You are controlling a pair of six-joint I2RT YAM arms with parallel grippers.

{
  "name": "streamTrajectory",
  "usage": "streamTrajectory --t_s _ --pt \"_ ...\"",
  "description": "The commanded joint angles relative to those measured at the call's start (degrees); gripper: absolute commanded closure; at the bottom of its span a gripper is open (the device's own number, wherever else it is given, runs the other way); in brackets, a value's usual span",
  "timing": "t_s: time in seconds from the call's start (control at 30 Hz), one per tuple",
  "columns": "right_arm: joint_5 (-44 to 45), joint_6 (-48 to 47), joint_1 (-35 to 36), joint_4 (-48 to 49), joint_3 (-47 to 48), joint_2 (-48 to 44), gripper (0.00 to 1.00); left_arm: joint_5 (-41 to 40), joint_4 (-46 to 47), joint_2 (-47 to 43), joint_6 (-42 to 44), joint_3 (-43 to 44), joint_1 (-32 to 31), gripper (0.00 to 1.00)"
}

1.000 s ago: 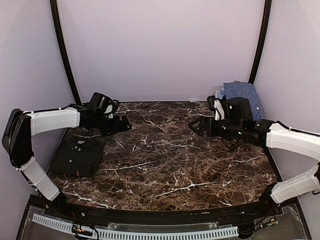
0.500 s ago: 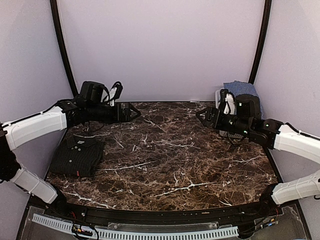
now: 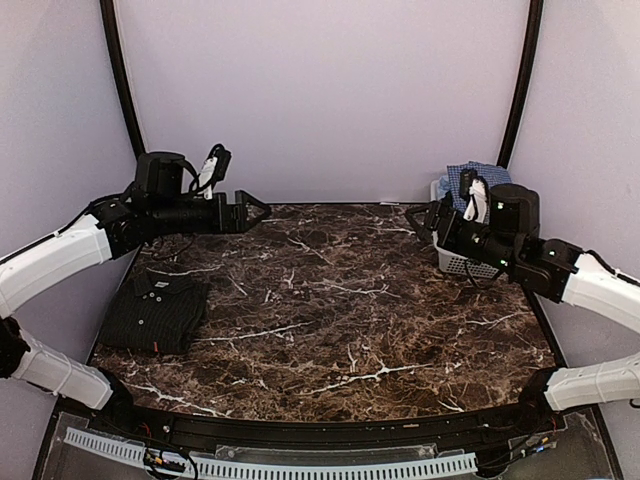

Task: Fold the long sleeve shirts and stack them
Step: Reset both arms

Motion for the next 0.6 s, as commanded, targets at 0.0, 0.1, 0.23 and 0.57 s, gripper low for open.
streamTrajectory --t_s 0.0,0.1,0.23,0.57 --pt "2.1 0.3 -0.1 0.9 0.6 -1.1 0.01 -0.5 -1.1 -2.1 2.7 1.6 -0.2 0.01" --pt "3.4 -0.3 0.0 0.6 1.8 -0.6 0.01 -1.9 -0.8 -2.7 2.6 1.3 -0.2 0.01" --pt "4.1 -1.1 0.0 -0.2 3.6 1.0 0.01 -3.3 0.8 -3.4 1.7 0.3 -0.2 0.01" --pt "4.9 -3.3 0.0 2.4 3.4 1.7 0.01 -5.0 1.2 -2.1 1.1 0.7 -0.2 0.01"
